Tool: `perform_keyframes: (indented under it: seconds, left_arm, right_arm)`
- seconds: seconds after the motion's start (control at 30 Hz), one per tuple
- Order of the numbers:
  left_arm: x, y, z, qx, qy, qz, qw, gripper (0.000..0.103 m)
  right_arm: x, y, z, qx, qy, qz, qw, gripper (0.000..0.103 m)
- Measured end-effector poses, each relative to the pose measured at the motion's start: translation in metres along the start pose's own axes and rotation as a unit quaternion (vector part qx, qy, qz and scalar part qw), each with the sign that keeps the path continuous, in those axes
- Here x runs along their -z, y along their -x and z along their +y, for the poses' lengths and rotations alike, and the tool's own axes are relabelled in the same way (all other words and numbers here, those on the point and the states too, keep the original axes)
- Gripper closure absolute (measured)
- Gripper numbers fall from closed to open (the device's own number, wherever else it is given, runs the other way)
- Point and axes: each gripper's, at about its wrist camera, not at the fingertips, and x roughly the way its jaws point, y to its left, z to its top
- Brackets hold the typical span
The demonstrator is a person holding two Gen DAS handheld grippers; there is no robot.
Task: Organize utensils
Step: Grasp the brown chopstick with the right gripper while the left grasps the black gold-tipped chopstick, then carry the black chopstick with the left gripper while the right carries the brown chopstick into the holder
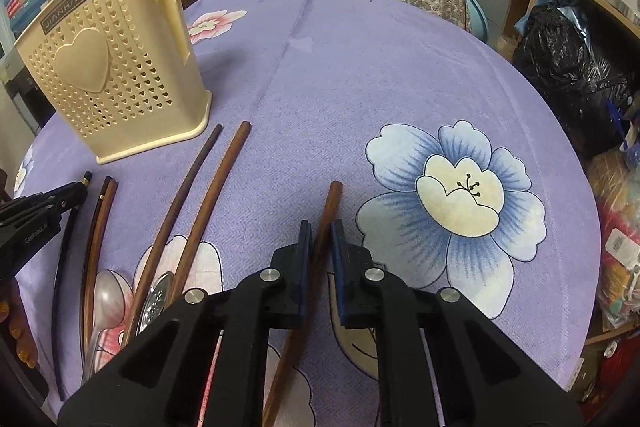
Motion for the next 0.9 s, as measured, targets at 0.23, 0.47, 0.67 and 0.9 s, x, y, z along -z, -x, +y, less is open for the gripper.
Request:
perform_keyframes:
  seconds: [0.23,0.47,0.67,0.9]
  left_arm:
    - [-0.005,-0.005,0.009,0.004,0.013,-0.009,0.9999,0.095]
    - [-0.007,0.026,0.027,0.027,0.052,-0.06,0.9965,0.095]
    - [-0.008,0.08,0.048,0.044,0.077,-0.127,0.988,0.095]
    - [-0.018,0.138,0.069,0.059,0.088,-0.196,0.9749,0.095]
  right_arm:
    - [-0.002,0.002,-0.003,-0.019,-0.006,-0.013,1.0,0.093]
    - [-0.013,0.032,-0.01,-0.09,-0.02,-0.046,0.995,0.094]
    - [-0.028,0.074,-0.017,-0.145,-0.02,-0.086,0.986,0.095]
    - [-0.052,0.129,-0.031,-0.18,-0.016,-0.14,0.973,0.095]
